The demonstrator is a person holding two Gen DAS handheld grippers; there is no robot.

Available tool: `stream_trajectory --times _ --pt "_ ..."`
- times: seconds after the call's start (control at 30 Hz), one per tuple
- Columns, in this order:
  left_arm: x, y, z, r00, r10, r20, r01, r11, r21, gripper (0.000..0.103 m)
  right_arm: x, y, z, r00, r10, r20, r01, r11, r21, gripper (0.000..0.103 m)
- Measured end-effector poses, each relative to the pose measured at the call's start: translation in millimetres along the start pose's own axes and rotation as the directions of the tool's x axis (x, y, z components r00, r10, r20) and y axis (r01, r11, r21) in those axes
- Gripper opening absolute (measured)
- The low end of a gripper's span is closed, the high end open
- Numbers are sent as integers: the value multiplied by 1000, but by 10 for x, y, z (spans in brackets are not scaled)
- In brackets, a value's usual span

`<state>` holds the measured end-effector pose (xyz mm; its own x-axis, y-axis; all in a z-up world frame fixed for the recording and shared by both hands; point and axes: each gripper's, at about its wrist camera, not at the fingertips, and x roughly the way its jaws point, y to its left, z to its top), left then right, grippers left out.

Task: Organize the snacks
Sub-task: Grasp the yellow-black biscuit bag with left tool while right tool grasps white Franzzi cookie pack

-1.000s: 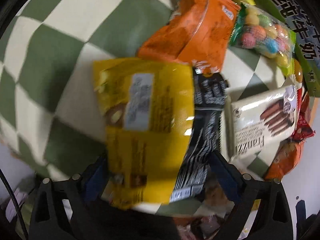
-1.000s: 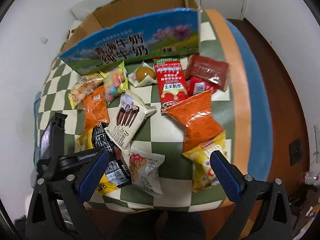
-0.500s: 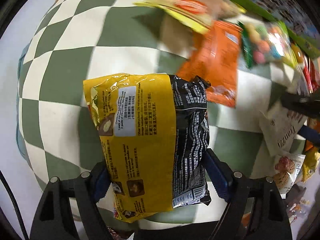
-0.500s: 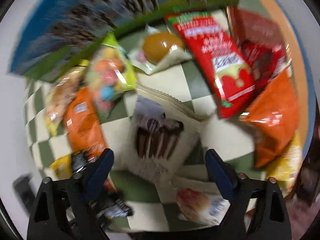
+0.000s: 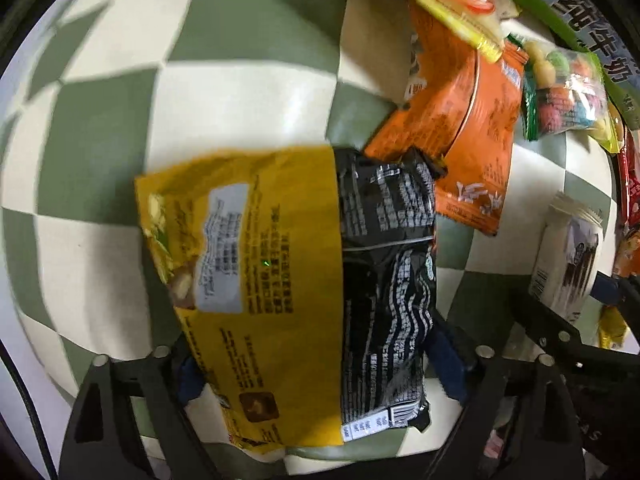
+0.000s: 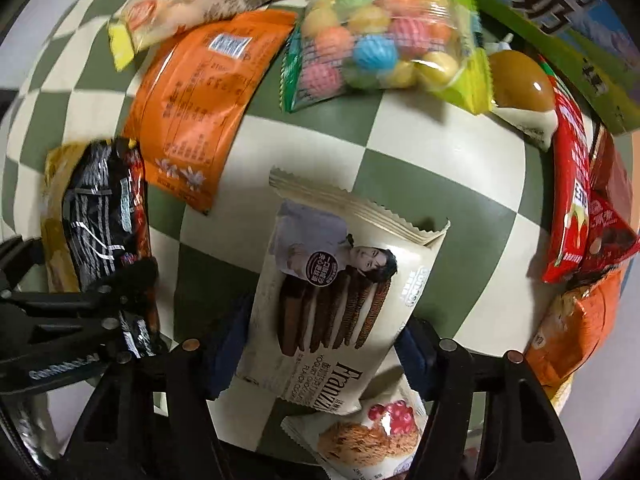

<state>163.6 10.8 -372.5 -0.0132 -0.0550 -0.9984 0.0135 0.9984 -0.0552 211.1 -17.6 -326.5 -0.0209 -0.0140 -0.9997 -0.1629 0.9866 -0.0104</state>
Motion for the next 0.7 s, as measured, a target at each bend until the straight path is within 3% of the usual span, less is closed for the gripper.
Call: stream_trajectory --times 0.1,0.2,0.27,0.33,0.5,0.53,0.7 --pt "-132 -193 -6 994 93 52 -98 990 104 87 -57 -8 -57 1000 11 19 -12 999 36 77" --pt "-171 -278 2 981 170 97 -186 962 198 87 -78 -27 -73 999 8 35 -10 999 53 77" --pt "-91 -289 57 986 154 68 -164 966 202 90 -36 -18 -66 998 -17 53 14 998 63 77" --pt "5 -290 116 991 129 41 -134 976 170 91 -37 25 -65 997 -43 63 41 999 33 68" --pt "104 -178 273 995 102 24 -103 992 79 96 46 368 -74 989 -91 120 110 980 -163 65" --pt "104 72 383 995 94 23 -96 993 63 98 73 394 -76 989 -90 120 111 978 -174 66" --pt "152 325 575 998 60 15 -60 997 -44 99 176 257 -66 995 -43 85 48 997 -62 69"
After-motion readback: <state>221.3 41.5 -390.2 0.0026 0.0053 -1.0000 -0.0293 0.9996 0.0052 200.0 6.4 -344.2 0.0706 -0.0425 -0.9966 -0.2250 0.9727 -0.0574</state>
